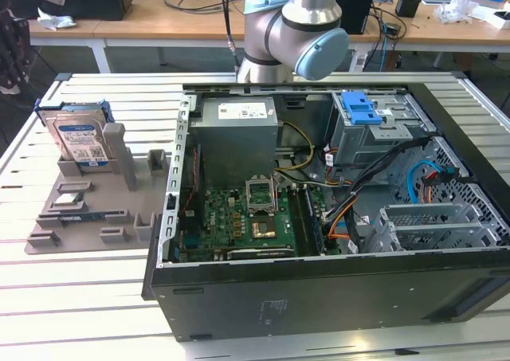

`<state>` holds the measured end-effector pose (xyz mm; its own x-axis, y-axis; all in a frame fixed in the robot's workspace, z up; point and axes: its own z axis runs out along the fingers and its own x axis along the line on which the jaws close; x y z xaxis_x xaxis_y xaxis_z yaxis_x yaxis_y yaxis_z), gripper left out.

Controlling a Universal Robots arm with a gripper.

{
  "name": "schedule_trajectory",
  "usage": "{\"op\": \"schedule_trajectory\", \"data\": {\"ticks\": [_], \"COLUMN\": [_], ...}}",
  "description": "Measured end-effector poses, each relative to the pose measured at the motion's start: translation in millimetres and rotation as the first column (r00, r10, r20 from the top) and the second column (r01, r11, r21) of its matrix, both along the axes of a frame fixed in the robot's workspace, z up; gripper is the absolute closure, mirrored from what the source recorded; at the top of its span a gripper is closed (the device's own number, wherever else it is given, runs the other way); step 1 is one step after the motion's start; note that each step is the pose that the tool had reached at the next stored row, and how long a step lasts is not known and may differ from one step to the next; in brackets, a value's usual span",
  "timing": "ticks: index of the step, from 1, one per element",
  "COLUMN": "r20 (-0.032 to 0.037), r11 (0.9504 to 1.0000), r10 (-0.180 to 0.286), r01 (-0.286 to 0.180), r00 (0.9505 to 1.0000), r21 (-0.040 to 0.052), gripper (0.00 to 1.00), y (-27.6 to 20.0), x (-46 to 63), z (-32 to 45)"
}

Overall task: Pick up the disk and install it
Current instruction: 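Pick up the disk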

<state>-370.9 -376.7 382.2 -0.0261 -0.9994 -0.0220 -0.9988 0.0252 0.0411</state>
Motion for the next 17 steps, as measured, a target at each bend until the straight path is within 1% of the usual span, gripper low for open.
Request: {"op": "schedule_trajectory", "data": {"ticks": [9,15,16,17], "r20": [0.0,0.0,0.0,0.0], "r11": [0.9987,0.9982,0.9982,0.9982], "r10": [0.051,0.06,0.06,0.06], "r01": [-0.051,-0.06,-0.06,-0.06], "r00": [0.9987,0.9982,0.9982,0.9982], "r21": [0.0,0.0,0.0,0.0], "gripper": [0.9,0.9,0.89,0.85], "y": [0.0,0.0,0.0,0.0], "x": [0.0,0.0,0.0,0.0], "z": [0.0,0.0,0.0,0.0]}}
